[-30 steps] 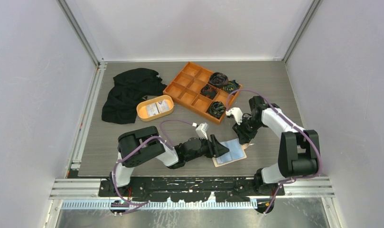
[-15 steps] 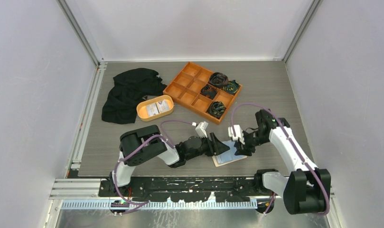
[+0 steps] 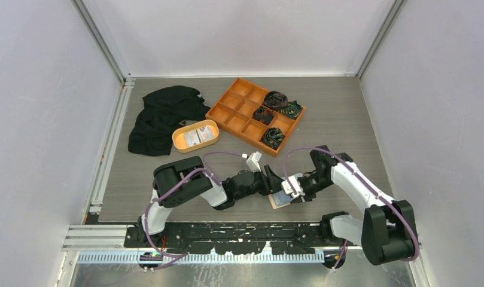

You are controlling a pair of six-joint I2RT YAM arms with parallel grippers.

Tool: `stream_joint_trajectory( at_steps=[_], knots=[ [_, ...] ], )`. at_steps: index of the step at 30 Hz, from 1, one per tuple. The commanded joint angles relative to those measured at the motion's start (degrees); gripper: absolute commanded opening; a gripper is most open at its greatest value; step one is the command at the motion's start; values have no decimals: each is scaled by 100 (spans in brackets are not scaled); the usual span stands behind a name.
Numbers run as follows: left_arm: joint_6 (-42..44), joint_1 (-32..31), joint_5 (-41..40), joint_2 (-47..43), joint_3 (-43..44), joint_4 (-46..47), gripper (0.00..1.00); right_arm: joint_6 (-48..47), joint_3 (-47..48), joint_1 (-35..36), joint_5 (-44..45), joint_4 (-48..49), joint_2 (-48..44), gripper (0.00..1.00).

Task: Put the credit cards into the card holder
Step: Open the card holder at the center of the board.

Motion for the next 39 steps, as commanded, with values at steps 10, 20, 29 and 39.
stream_joint_trajectory(
  at_steps=[10,20,29,39],
  knots=[
    [173,37,54,44,49,-330,52,1434,-53,972,1680,1417,405,30],
    [596,36,-179,-1002,-410,-743,54,1458,-18,970,1898,1332,608,27],
    [474,25,-114,-847,-207,-1129,54,1503,-5,968,1846,1318,589,27],
    [327,-68,-321,-851,-100,-1865,55,1642,45,971,1688,1305,510,30]
  ],
)
